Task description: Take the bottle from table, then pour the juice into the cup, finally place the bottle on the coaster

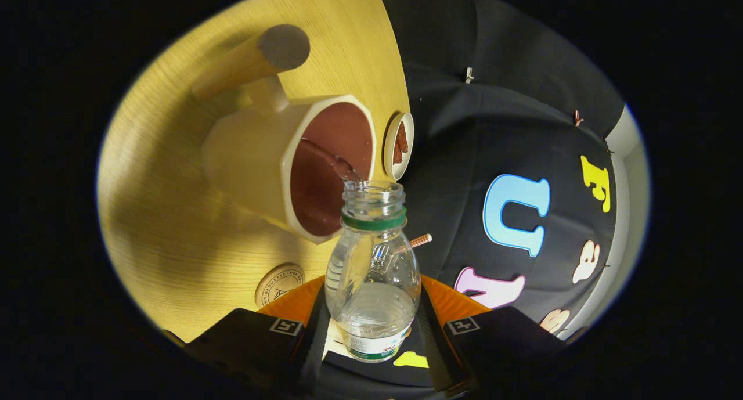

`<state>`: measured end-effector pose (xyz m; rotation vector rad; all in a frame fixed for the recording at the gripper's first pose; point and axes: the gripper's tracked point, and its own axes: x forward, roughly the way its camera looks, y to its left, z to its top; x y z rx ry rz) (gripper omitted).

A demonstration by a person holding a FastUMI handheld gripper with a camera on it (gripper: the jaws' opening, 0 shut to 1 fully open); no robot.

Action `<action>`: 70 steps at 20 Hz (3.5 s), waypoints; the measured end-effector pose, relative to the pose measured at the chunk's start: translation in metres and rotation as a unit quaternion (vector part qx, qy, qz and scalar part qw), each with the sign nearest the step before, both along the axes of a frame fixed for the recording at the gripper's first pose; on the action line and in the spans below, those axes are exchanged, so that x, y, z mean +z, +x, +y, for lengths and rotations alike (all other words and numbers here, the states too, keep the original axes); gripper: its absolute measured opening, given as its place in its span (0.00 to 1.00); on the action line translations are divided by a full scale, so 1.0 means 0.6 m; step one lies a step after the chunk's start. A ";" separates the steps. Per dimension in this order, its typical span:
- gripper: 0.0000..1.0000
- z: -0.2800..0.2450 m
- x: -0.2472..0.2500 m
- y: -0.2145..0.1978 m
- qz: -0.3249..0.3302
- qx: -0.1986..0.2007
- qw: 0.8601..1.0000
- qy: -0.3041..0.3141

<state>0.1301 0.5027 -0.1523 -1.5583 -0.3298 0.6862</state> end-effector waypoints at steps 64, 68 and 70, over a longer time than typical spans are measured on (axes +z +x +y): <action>0.74 0.022 0.062 0.012 -0.176 0.119 0.962 -0.173; 0.74 0.022 0.061 0.015 -0.176 0.118 0.962 -0.174; 0.74 0.023 0.061 0.013 -0.176 0.118 0.961 -0.176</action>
